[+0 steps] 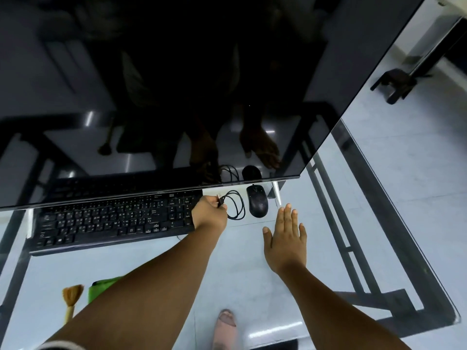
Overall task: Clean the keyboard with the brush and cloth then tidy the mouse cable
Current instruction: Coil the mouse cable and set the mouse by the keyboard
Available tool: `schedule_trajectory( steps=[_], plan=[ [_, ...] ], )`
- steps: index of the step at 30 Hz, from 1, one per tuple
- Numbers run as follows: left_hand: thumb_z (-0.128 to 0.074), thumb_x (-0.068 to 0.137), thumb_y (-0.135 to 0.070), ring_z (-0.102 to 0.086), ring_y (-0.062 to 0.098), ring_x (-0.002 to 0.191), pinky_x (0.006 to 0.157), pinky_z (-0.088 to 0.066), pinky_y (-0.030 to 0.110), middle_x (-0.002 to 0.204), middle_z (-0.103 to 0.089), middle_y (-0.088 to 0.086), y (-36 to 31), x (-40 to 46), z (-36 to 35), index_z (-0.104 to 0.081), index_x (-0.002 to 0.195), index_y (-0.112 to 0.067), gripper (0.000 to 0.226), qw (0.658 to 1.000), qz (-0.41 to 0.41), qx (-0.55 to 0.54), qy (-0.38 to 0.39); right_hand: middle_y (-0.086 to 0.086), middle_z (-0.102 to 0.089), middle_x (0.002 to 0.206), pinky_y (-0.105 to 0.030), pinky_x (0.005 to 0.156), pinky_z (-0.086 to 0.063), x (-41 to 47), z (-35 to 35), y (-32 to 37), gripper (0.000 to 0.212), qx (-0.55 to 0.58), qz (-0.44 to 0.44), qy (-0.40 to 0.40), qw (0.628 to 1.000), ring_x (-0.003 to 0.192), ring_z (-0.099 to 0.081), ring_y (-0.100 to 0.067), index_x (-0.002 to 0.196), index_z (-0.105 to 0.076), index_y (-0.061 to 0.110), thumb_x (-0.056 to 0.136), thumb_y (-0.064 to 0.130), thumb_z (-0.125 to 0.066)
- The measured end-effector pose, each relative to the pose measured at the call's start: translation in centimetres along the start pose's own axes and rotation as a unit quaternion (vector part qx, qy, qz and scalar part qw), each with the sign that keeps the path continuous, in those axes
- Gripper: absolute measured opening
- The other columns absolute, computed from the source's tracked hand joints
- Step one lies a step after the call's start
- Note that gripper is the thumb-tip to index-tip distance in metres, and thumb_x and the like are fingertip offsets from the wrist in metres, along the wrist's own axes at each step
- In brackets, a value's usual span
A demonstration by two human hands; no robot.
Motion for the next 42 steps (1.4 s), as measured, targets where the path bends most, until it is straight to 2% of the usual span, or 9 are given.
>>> schedule_trajectory(
  steps=[6,11,21,26,28,30,34,38,42],
  plan=[
    [-0.066,0.088,-0.023,-0.064,0.026,0.1,0.078,-0.047,0.028,0.109,-0.07,0.009,-0.5,0.6,0.2,-0.068,0.113,-0.015,0.026,0.992,-0.029,0.122,-0.018,-0.004,0.012,0.164,-0.04,0.121,0.0,0.0,0.1,0.2,0.073,0.007,0.002,-0.011,1.0,0.151,0.011,-0.02,0.156,0.004,0.012,0.096,0.053,-0.002],
    [-0.069,0.085,-0.03,-0.066,0.025,0.094,0.075,-0.051,0.031,0.102,-0.072,0.0,-0.5,0.8,0.7,-0.062,0.117,-0.028,0.033,0.985,-0.021,0.173,-0.021,-0.004,0.013,0.164,-0.04,0.121,0.001,0.1,0.0,0.1,0.073,0.003,-0.001,-0.004,1.0,0.151,0.012,-0.02,0.156,0.006,0.012,0.096,0.053,-0.003],
    [-0.073,0.082,-0.037,-0.065,0.022,0.097,0.066,-0.043,0.028,0.104,-0.071,-0.004,-1.0,0.6,2.0,-0.056,0.124,-0.029,0.046,0.977,-0.04,0.209,-0.029,-0.004,0.01,0.164,-0.04,0.121,0.0,0.0,0.2,0.1,0.072,0.014,-0.004,-0.003,1.0,0.151,0.011,-0.02,0.156,0.002,0.012,0.098,0.053,-0.007],
    [-0.066,0.088,-0.032,-0.065,0.02,0.095,0.069,-0.047,0.029,0.109,-0.069,-0.006,-0.8,-0.2,2.4,-0.058,0.119,-0.024,0.033,0.983,-0.077,0.164,-0.024,-0.002,0.009,0.165,-0.041,0.121,-0.001,0.1,0.7,0.1,0.069,0.037,-0.012,0.012,0.999,0.151,0.01,-0.019,0.157,0.001,0.013,0.101,0.049,-0.019],
    [-0.061,0.091,-0.029,-0.065,0.02,0.09,0.07,-0.052,0.03,0.105,-0.07,-0.006,-0.9,-0.8,3.5,-0.06,0.114,-0.022,0.023,0.984,-0.099,0.145,-0.033,-0.003,-0.003,0.165,-0.042,0.121,-0.008,-0.2,1.7,0.6,0.066,0.081,-0.021,-0.015,0.996,0.152,0.0,-0.019,0.156,-0.009,0.013,0.102,0.044,-0.028],
    [-0.059,0.092,-0.026,-0.065,0.019,0.085,0.069,-0.054,0.032,0.097,-0.071,-0.006,-0.4,-1.4,5.5,-0.063,0.108,-0.023,0.018,0.983,-0.111,0.135,-0.047,-0.004,-0.026,0.16,-0.042,0.116,-0.022,-1.2,3.1,2.0,0.059,0.134,-0.01,-0.064,0.989,0.147,-0.024,-0.021,0.152,-0.027,0.012,0.099,0.036,-0.041],
    [-0.058,0.091,-0.024,-0.066,0.022,0.082,0.069,-0.055,0.033,0.088,-0.071,-0.004,2.5,-2.2,11.4,-0.066,0.101,-0.024,0.013,0.982,-0.112,0.132,-0.082,-0.005,-0.053,0.132,-0.036,0.101,-0.041,-3.9,4.4,7.1,0.046,0.222,0.054,-0.112,0.967,0.121,-0.049,-0.024,0.137,-0.049,0.012,0.092,0.021,-0.056],
    [-0.057,0.091,-0.023,-0.064,0.023,0.078,0.064,-0.05,0.03,0.083,-0.069,-0.005,6.5,-3.0,18.1,-0.067,0.096,-0.023,0.011,0.978,-0.098,0.144,-0.116,0.0,-0.059,0.114,-0.032,0.09,-0.05,-6.7,3.0,13.1,0.033,0.311,0.092,-0.05,0.945,0.103,-0.059,-0.02,0.124,-0.06,0.016,0.091,0.017,-0.057],
    [-0.056,0.091,-0.039,-0.058,0.024,0.074,0.064,-0.044,0.031,0.071,-0.061,-0.01,11.3,-4.2,25.5,-0.06,0.092,-0.024,0.015,0.968,-0.034,0.173,-0.177,0.006,-0.062,0.095,-0.03,0.082,-0.052,-9.4,0.3,19.6,0.026,0.322,0.071,0.107,0.938,0.083,-0.06,-0.012,0.116,-0.064,0.018,0.092,0.026,-0.059]
  ],
)
Point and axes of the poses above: each hand's wrist, its own x-axis towards the middle knuckle, its own z-axis out of the back of the hand, y = z × x, the point moved 8 cm from there along x, towards the middle knuckle
